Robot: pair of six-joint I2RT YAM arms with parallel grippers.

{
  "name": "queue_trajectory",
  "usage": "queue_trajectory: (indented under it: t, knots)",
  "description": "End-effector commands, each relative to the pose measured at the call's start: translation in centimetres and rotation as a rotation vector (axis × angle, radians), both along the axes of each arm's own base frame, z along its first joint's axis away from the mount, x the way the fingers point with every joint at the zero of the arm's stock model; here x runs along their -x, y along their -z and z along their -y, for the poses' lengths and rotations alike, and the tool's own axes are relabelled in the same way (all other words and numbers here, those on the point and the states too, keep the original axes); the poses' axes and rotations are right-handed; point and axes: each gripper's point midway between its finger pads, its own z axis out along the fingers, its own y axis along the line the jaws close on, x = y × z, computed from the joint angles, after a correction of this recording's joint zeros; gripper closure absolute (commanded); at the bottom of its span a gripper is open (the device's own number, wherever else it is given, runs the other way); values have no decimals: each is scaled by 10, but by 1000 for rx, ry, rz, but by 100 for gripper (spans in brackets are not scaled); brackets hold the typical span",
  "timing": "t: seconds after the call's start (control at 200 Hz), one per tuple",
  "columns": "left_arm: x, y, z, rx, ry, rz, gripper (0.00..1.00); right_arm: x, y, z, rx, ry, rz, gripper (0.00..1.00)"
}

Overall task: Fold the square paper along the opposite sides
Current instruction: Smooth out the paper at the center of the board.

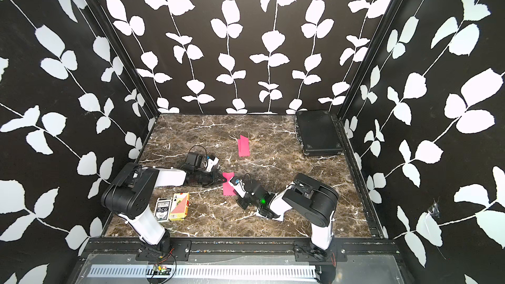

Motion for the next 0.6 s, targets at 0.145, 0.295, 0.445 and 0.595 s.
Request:
queue_trajectory:
  t: [0.145, 0.295, 0.445, 0.595]
  knots:
    - [-20, 5, -28, -109, -113, 34, 100, 36, 67, 49, 264, -1, -149, 93]
    - [-15, 6, -30, -111, -116, 33, 100, 37, 69, 53, 271, 8, -148, 93]
    - [-15, 5, -30, -108, -116, 35, 100, 38, 68, 56, 279, 9, -150, 93]
    - [-11, 0, -20, -37, -104, 23, 100, 38, 48, 51, 214, 4, -132, 93]
